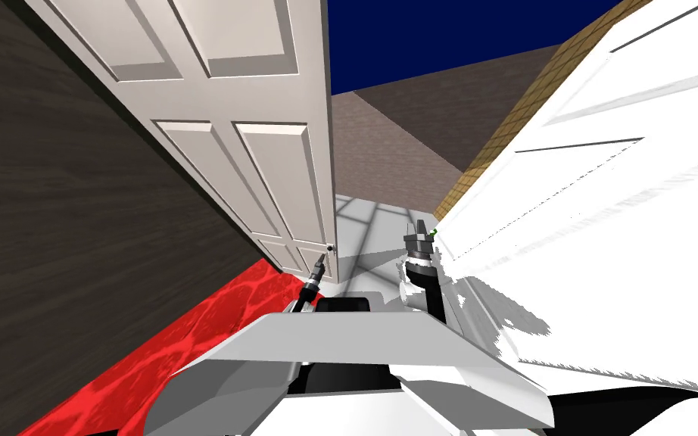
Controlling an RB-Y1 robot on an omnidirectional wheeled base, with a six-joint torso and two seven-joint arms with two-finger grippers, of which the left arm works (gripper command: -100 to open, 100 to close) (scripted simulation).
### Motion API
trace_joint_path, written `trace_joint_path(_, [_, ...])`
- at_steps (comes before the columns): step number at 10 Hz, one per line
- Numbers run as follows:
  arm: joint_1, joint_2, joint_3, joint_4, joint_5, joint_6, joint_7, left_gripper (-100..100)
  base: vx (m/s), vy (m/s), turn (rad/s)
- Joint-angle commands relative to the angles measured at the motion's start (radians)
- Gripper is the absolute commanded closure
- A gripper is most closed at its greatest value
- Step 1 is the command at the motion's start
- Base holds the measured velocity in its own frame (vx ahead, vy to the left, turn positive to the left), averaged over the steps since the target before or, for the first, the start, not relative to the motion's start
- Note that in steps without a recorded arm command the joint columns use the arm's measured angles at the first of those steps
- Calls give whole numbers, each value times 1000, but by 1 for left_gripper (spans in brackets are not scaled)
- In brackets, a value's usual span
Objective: Push the door open
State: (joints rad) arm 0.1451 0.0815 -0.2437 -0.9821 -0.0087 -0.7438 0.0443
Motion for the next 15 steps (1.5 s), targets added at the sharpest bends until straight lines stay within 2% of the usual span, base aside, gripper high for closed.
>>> trace_joint_path(1, [-6,-4,5,10,1,-6,-3,-100,210,-61,-24])
trace_joint_path(4, [-16,-13,14,24,3,-12,-7,-100,218,-35,-24])
trace_joint_path(5, [-14,-11,12,20,3,-10,-7,-100,88,-15,12])
trace_joint_path(6, [-14,-11,12,20,3,-10,-7,100,-20,0,-5])
trace_joint_path(11, [-14,-11,12,20,3,-10,-7,100,-14,3,-3])
trace_joint_path(15, [-22,-2,47,31,17,-5,-17,100,152,-55,36])
